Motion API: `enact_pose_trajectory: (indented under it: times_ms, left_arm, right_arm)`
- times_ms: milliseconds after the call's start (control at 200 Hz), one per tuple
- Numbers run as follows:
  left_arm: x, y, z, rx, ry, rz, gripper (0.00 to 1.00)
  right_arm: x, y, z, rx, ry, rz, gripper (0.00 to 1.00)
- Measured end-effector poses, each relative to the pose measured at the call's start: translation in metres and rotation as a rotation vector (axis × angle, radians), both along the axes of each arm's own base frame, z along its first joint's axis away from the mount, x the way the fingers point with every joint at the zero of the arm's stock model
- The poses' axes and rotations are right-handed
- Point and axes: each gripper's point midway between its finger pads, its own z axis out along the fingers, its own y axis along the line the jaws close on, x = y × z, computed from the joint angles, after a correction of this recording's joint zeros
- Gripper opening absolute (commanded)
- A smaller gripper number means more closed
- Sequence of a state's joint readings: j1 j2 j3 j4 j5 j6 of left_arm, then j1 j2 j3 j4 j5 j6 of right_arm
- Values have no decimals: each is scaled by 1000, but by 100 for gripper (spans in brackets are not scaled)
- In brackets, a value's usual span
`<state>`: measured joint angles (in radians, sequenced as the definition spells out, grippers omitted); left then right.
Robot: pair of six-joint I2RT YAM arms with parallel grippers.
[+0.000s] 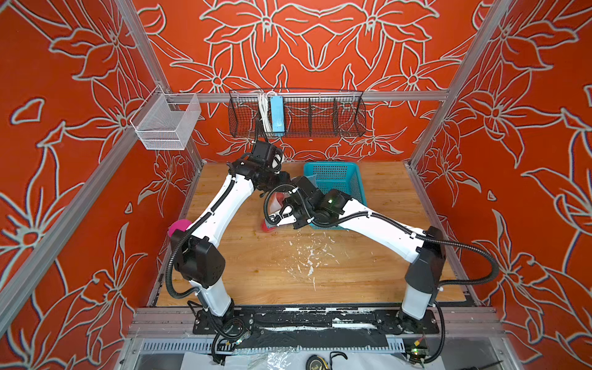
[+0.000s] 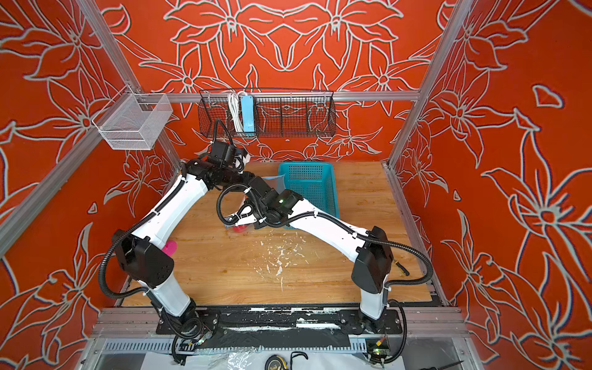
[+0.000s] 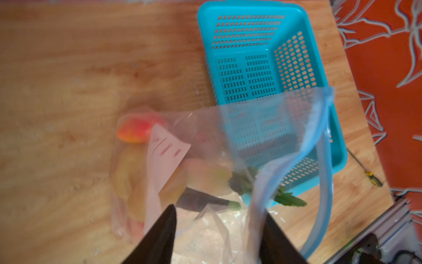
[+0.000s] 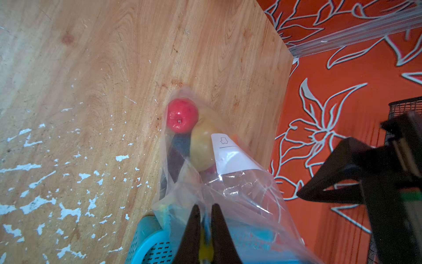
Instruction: Place the food in the zip-top bag and seal the zipper
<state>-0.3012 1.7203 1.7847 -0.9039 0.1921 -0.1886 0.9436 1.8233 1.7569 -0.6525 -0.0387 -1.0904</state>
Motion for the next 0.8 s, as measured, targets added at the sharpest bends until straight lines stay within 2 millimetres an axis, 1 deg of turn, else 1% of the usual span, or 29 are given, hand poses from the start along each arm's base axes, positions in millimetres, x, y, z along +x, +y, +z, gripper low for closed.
enact_pose_trajectory:
  times_ms: [15,25,30,40,45,70,145,250,340,395,465,510,591,746,801]
  left_arm:
    - [0,3,0,3,2,15,73]
    - [0,4,0,4,0,13,76]
    - [0,5,0,5,0,17,81]
    - [0,7,0,2,4,31,96]
    - [0,8,0,1,5,33,99]
    - [0,12,1,2,3,43,98]
    - [-5,26,6,-6,-3,80,97]
    - [-13,42,22,-16,-38,121,97]
    - [-23,55,35,-31,-67,154,97]
    - [-31,62,39,-46,-72,169,97]
    - [-46,68,36,-62,-69,177,97]
    - [-58,70,28,-72,-56,175,97]
    - [-83,68,14,-101,-41,156,97]
    - [-104,72,12,-142,-166,147,97]
    - [-113,67,13,-176,-201,113,97]
  right_arm:
    - [0,1,0,5,2,-2,0]
    - [1,1,0,7,3,-3,0]
    - [1,1,0,8,4,-3,0]
    - [1,1,0,10,6,-5,0]
    - [1,2,0,12,6,-5,0]
    - [1,3,0,18,10,-8,0]
    - [1,5,1,32,17,-13,0]
    - [4,6,3,53,24,-26,0]
    - [5,7,4,68,32,-32,0]
    - [7,6,5,79,38,-37,0]
    - [11,5,6,94,47,-46,0]
    - [13,4,7,102,54,-52,0]
    - [17,0,6,107,65,-50,0]
    - [1,-2,-13,78,142,1,0]
    - [0,-5,-18,67,160,-3,0]
